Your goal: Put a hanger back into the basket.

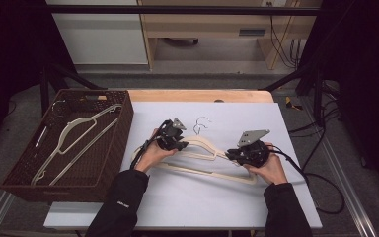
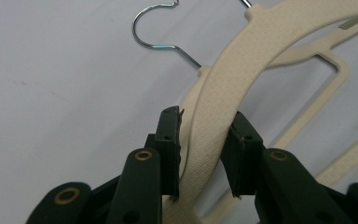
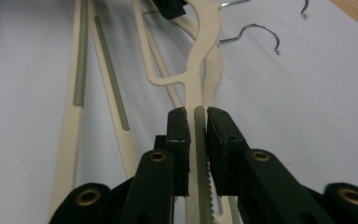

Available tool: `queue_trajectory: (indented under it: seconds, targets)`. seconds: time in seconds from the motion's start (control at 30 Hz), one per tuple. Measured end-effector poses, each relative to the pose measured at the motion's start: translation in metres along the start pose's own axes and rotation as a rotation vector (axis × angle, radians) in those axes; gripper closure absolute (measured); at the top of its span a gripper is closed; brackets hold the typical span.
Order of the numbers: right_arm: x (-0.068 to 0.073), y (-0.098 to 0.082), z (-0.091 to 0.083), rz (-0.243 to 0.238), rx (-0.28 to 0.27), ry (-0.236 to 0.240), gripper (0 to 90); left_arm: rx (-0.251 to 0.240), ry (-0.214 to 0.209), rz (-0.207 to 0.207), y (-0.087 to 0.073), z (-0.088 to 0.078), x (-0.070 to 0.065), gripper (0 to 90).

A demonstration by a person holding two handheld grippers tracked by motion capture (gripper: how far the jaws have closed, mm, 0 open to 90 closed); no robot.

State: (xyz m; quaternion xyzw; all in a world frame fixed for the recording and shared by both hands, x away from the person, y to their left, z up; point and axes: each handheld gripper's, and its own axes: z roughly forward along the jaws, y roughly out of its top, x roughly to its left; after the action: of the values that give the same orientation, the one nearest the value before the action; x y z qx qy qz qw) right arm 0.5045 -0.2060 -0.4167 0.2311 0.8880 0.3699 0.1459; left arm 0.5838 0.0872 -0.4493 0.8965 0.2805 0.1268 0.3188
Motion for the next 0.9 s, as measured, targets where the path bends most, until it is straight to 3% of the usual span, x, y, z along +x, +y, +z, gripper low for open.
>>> queue_trajectory:
  seconds: [0.13,0.47,0.9]
  targets:
    - [0.000,0.000,-0.002,0.007,0.005,-0.001,79.9,-0.004,0.005,0.035,0.003,-0.014,-0.005,71.1]
    - [-0.001,-0.004,-0.002,0.020,0.000,-0.003,80.4,-0.001,-0.036,0.122,-0.001,-0.045,-0.023,76.9]
    - [-0.002,-0.004,-0.009,0.035,-0.042,0.036,77.0,-0.033,-0.147,0.108,-0.014,-0.072,-0.045,80.8]
